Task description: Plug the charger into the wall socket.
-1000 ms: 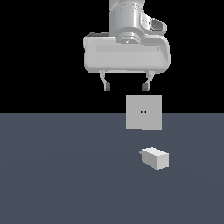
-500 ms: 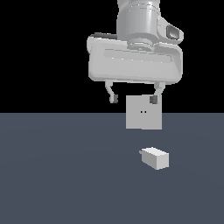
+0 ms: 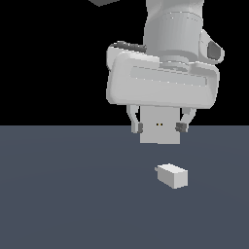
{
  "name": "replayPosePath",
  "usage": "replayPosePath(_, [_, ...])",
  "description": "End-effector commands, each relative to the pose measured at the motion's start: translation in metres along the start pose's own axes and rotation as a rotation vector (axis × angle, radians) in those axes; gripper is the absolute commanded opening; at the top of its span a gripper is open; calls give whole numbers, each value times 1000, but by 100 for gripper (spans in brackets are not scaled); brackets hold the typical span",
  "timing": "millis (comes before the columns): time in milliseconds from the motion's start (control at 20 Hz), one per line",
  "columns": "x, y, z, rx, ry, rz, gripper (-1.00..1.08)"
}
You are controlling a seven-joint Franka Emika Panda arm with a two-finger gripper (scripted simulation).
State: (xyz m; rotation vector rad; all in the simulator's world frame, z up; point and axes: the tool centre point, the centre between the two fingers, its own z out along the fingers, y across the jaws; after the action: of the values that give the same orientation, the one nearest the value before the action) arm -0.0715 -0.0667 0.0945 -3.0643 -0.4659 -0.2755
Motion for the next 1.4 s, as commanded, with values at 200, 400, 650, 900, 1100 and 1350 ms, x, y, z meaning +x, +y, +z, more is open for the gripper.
replayPosePath(200, [-12,6,15,10,39,-62,100])
replayPosePath(400, [-17,9,22,15,55,-88,100])
replayPosePath(650, [-20,11,27,20,67,-108,100])
replayPosePath(900, [-21,12,29,22,71,-115,100])
replayPosePath(1100, [-22,11,31,22,69,-112,100])
replayPosePath(1350, [-25,11,45,22,69,-113,100])
